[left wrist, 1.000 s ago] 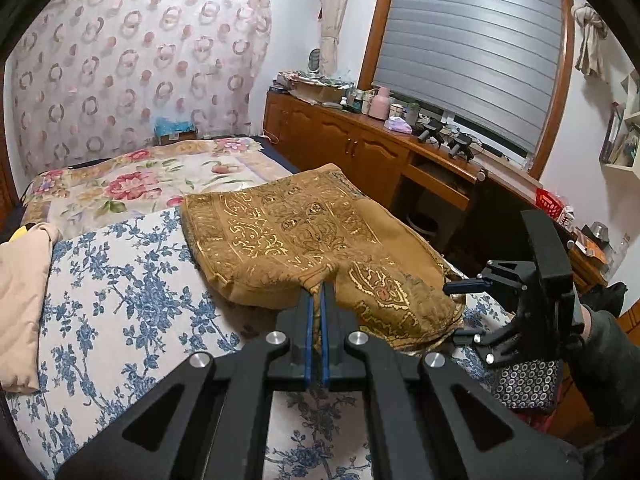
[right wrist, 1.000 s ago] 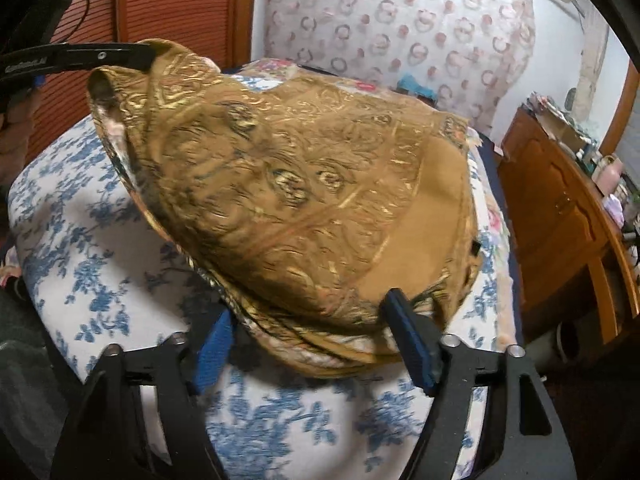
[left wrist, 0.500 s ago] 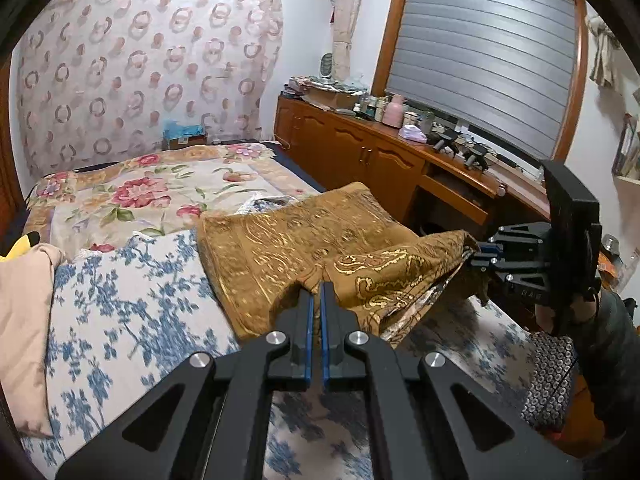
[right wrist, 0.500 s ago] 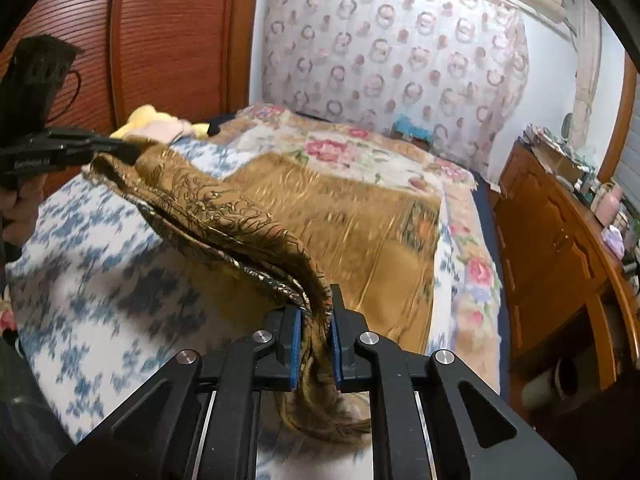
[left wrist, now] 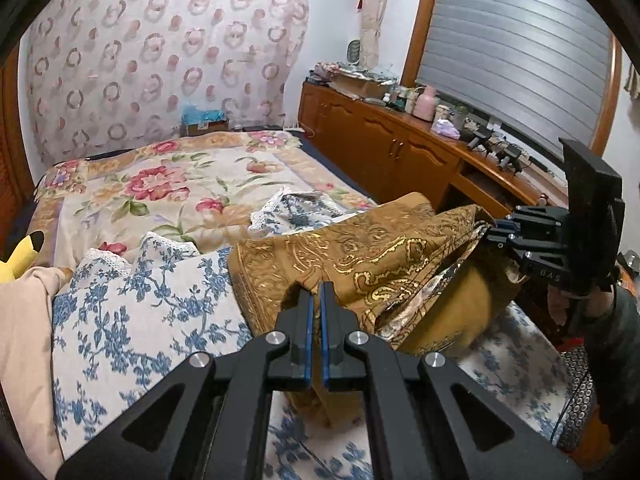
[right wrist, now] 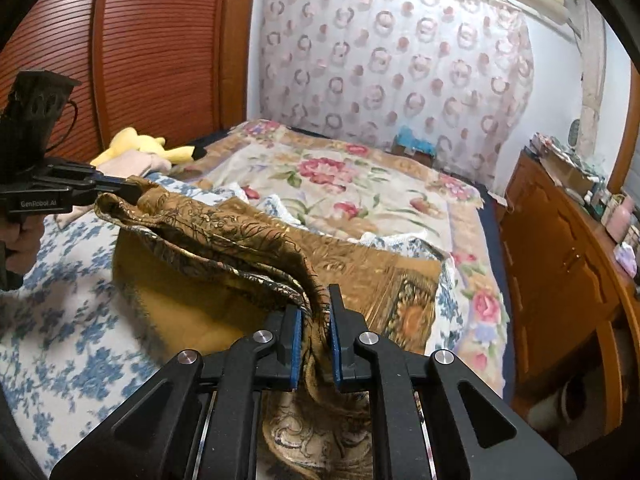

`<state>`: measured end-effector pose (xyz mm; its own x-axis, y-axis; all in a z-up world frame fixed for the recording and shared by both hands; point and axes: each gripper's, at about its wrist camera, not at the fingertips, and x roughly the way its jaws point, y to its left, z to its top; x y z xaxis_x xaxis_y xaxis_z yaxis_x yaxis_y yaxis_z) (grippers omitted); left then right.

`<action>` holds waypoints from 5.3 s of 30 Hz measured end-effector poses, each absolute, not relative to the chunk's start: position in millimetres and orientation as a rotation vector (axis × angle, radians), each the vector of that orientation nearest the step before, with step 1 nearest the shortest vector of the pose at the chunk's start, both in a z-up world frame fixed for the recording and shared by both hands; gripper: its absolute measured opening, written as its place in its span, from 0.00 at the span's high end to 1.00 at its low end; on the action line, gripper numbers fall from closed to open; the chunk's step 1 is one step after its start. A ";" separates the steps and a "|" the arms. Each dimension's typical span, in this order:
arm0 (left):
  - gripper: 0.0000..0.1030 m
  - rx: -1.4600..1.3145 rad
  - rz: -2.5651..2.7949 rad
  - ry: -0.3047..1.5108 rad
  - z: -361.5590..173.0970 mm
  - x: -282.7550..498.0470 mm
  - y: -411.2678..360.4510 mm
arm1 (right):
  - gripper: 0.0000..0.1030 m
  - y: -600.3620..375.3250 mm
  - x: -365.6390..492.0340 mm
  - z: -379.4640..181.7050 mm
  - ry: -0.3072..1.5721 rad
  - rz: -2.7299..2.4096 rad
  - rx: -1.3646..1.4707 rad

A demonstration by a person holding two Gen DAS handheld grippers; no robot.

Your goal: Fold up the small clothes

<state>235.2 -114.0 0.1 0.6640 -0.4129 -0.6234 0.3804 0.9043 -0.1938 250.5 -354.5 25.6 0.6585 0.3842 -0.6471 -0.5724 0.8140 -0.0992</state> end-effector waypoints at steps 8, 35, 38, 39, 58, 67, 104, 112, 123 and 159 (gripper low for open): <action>0.99 -0.054 -0.435 0.761 -12.8 261.0 -111.3 | 0.92 -347.0 288.6 14.3 0.682 0.556 -0.332; 0.53 -0.030 -0.459 0.803 -23.5 270.0 -98.7 | 0.69 -341.0 362.7 24.9 0.668 0.375 -0.421; 0.53 -0.003 -0.449 0.820 -30.0 277.9 -103.2 | 0.51 -353.5 364.8 37.3 0.647 0.346 -0.367; 0.53 0.013 -0.440 0.824 -32.3 280.9 -105.3 | 0.49 -359.1 362.9 41.2 0.647 0.350 -0.339; 0.53 -0.007 -0.395 0.922 -67.7 332.3 -106.8 | 0.30 -415.5 333.9 -23.9 0.866 0.294 -0.149; 0.53 0.002 -0.390 0.918 -71.7 336.3 -109.2 | 0.29 -423.6 344.7 -43.1 0.946 0.372 -0.014; 0.96 -0.052 -0.379 0.607 32.7 228.7 -50.9 | 0.88 -356.1 272.3 68.8 0.645 0.604 -0.103; 0.96 -0.097 -0.225 0.526 53.8 168.7 35.9 | 0.88 -260.5 273.1 106.5 0.569 0.760 -0.201; 0.96 -0.240 0.011 0.524 21.4 97.3 157.8 | 0.88 -71.5 293.6 130.7 0.562 1.001 -0.413; 0.46 -0.209 0.210 0.591 -23.8 63.1 204.0 | 0.41 105.6 307.8 -34.6 0.778 0.989 -0.382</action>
<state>63.1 204.0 -23.8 0.8105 0.1358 -0.5698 -0.2550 0.9575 -0.1345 307.8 105.6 -34.6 0.3163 0.5988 -0.7358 -0.8558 0.5147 0.0510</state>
